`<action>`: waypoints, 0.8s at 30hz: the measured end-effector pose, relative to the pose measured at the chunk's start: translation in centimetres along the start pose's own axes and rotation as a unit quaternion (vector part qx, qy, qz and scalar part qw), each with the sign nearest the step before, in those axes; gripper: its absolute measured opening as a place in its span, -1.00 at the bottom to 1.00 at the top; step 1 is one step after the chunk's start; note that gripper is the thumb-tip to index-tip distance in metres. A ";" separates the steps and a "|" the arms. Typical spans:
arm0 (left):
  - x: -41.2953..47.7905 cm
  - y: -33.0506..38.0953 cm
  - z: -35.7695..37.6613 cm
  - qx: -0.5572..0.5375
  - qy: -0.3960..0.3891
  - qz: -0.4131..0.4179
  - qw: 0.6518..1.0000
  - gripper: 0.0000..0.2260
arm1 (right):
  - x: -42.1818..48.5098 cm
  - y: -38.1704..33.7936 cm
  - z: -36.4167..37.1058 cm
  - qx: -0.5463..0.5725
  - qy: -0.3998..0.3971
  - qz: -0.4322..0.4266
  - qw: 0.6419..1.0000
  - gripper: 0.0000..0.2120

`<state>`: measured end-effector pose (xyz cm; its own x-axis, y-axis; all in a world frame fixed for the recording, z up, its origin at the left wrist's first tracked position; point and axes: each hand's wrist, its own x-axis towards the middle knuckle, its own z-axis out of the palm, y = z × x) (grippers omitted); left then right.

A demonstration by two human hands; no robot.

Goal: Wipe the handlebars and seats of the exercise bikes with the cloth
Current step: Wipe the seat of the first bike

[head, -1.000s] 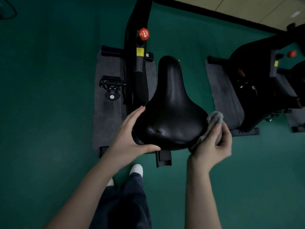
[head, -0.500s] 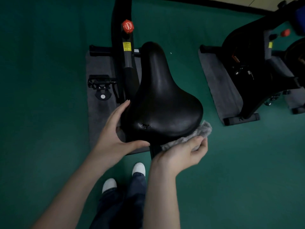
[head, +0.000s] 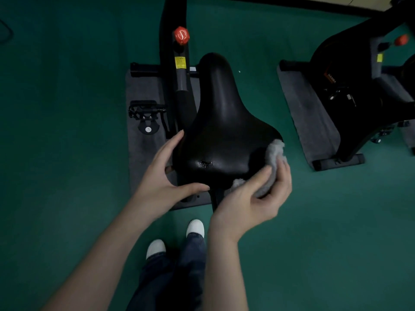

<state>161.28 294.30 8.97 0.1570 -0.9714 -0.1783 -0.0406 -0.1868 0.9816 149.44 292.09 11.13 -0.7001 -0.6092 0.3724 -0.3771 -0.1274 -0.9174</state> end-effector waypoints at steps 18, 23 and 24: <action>-2.5 -0.4 3.6 -0.132 0.161 -0.095 0.974 -0.08 | 6.7 -2.9 1.0 -0.013 -0.633 -0.386 0.671 -0.84; -3.4 -0.5 5.5 -0.178 0.213 -0.109 0.955 -0.15 | 10.0 -2.0 1.4 0.030 -0.687 -0.379 0.619 -0.84; -3.6 -0.4 5.9 -0.188 0.227 -0.107 0.949 -0.19 | 10.2 -2.1 1.9 0.030 -0.689 -0.368 0.624 -0.83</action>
<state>154.95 297.01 8.82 0.5345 -0.7374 -0.4129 0.3824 -0.2247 0.8963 144.25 284.67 16.60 0.8506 -0.4575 0.2593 -0.2365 -0.7732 -0.5885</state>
